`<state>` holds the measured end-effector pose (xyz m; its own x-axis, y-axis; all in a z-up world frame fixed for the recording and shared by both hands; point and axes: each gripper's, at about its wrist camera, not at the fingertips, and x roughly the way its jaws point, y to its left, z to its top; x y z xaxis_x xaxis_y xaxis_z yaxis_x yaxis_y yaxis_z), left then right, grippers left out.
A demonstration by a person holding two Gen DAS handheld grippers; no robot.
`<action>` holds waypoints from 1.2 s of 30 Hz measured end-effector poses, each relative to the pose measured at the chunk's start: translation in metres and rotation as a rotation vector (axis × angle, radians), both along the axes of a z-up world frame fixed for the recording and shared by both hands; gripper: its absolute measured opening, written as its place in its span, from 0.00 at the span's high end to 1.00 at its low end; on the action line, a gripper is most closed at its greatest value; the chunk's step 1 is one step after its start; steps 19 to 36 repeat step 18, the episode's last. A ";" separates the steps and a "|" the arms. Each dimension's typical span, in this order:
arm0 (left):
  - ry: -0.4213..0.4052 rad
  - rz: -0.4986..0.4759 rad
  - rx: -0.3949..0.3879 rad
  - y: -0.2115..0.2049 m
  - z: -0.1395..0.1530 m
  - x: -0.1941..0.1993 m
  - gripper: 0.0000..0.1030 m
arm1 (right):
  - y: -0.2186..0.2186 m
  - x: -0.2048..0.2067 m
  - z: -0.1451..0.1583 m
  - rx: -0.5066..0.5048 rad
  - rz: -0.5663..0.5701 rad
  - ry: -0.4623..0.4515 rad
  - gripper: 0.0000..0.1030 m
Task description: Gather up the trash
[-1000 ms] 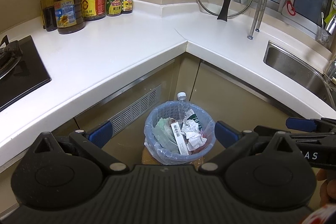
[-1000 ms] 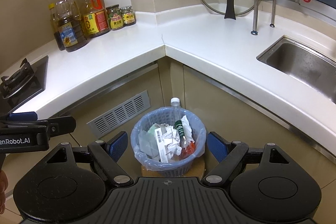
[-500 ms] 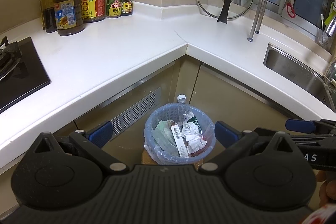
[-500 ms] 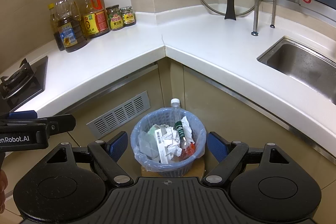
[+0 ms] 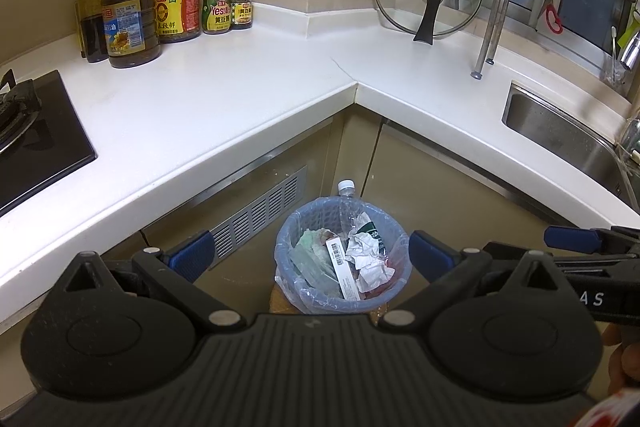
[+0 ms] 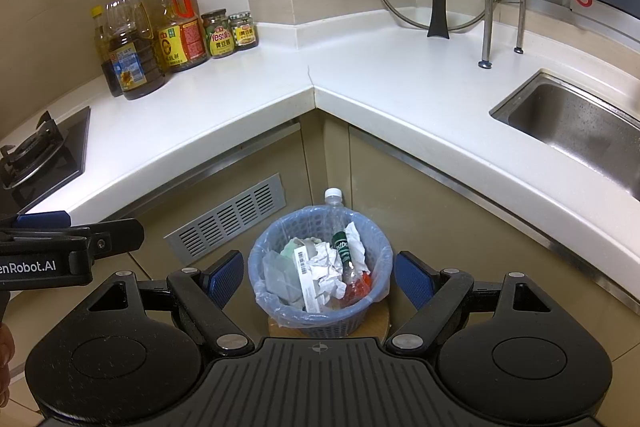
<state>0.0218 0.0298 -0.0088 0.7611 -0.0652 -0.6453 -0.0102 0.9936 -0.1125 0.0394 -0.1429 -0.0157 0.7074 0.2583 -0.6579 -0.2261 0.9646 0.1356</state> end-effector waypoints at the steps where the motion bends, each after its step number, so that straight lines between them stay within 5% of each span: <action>1: 0.000 0.000 0.000 0.000 0.000 0.000 0.01 | 0.000 0.000 0.000 0.000 0.000 0.000 0.20; 36: -0.016 0.004 0.005 0.000 -0.001 -0.002 0.01 | 0.000 0.001 -0.001 -0.002 -0.003 0.001 0.20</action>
